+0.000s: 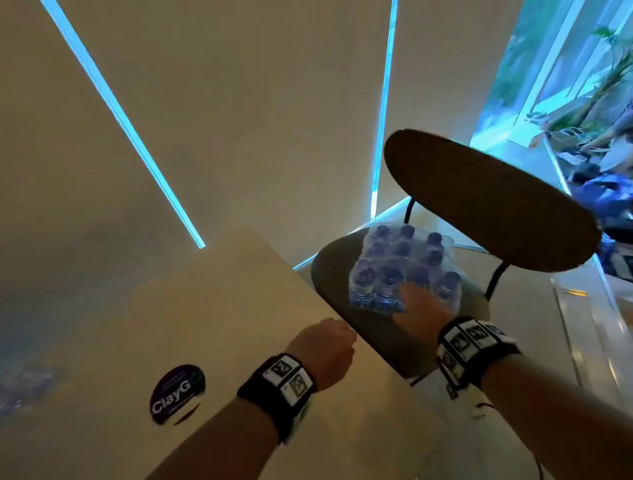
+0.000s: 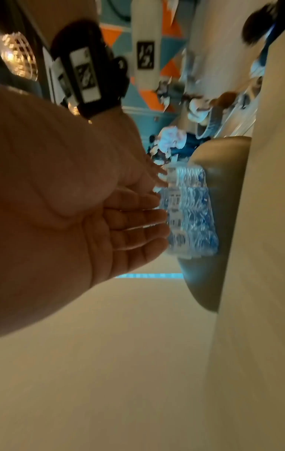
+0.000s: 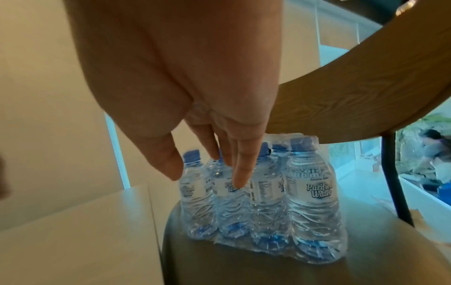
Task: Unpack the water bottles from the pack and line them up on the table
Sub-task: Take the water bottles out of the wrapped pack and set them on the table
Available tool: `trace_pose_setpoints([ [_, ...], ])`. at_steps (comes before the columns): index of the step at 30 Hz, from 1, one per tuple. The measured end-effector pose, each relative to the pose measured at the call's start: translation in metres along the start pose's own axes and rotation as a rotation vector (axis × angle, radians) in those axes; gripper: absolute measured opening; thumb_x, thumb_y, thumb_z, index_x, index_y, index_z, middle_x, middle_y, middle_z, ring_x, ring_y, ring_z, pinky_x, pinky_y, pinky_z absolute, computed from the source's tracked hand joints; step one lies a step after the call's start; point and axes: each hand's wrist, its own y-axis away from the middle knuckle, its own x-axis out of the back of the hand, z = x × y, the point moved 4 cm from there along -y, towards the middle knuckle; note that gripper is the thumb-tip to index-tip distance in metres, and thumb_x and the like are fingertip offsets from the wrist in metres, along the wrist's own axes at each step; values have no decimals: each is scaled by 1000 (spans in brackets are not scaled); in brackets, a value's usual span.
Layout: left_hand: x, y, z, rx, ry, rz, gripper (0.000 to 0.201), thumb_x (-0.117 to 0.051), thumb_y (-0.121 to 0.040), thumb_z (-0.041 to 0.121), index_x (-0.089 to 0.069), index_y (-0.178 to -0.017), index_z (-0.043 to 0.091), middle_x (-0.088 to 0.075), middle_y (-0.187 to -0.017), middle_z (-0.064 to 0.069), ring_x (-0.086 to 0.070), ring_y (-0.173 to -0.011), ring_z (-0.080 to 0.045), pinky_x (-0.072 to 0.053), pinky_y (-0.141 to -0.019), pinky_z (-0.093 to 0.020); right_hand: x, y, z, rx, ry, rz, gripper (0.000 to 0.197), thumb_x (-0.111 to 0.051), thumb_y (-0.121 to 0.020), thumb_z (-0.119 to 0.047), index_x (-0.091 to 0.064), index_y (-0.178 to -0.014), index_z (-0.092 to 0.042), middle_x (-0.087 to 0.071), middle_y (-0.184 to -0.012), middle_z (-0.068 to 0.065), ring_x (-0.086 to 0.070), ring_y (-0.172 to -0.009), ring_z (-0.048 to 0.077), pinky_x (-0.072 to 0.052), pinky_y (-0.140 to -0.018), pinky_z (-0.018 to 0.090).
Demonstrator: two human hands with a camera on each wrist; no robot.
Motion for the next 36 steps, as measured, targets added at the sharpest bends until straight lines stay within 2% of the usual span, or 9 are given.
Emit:
trace_pose_setpoints([
  [5,0,-107,23,50,43,-77,29,-54,-87,9,-59,-115,10,-59,-121,-10,-62,-105,-33,-55,-86,-45,5,-48,9,53,22,74,55,-58,-86,-41,-41,-134,-20,-50,-135,3,-48,-121,24,-38,-106,40],
  [9,-2,-155,9,145,39,-29,57,-50,-92,21,-32,-146,13,-31,-152,-7,-50,-123,-36,-54,-85,-49,7,-64,13,53,-215,-23,49,-56,-87,-11,-40,-134,-5,-46,-133,15,-49,-119,32,-44,-97,39],
  [12,4,-166,0,216,-32,106,64,-40,-89,35,-20,-149,23,-30,-153,-8,-49,-120,-36,-50,-82,-45,6,-68,15,110,-237,-14,51,-56,-87,-9,-40,-135,-8,-47,-132,15,-51,-116,32,-47,-92,41],
  [20,0,-175,-2,279,7,162,78,-70,-83,26,-23,-145,17,-28,-146,-8,-42,-121,-34,-51,-91,-40,5,-37,14,354,-118,-76,29,-56,-88,-6,-49,-116,-2,-53,-111,15,-59,-89,33,-49,-69,41],
  [24,2,-184,-13,214,184,182,52,-64,-88,26,-45,-136,19,-43,-137,-6,-49,-114,-29,-49,-95,-37,5,-23,27,323,-268,-35,27,-65,-83,-18,-56,-107,-8,-55,-103,6,-56,-87,21,-47,-71,31],
  [26,-1,-183,-22,206,236,158,46,-67,-87,29,-53,-131,21,-51,-131,-3,-52,-113,-27,-48,-95,-40,-4,-18,29,343,-295,-86,27,-56,-87,-31,-55,-107,-12,-55,-102,2,-54,-85,14,-51,-75,30],
  [28,-3,-180,-27,216,170,132,48,-66,-87,36,-53,-132,26,-53,-131,1,-50,-112,-27,-49,-93,-42,-14,-16,27,369,-296,-156,32,-45,-90,-41,-53,-108,-15,-56,-102,1,-55,-82,12,-53,-77,33],
  [32,-6,-175,-23,209,-8,164,57,-62,-83,56,-47,-133,31,-51,-135,1,-52,-112,-29,-46,-93,-46,-8,-20,21,305,-222,-131,36,-57,-88,-34,-49,-115,-12,-50,-110,6,-56,-89,24,-51,-72,37],
  [36,-9,-169,-19,171,-85,281,43,-61,-84,54,-61,-115,25,-63,-113,-1,-60,-98,-29,-42,-95,-45,-9,-16,19,355,-240,-124,28,-59,-86,-37,-51,-106,-19,-56,-101,-2,-56,-85,14,-52,-79,31],
])
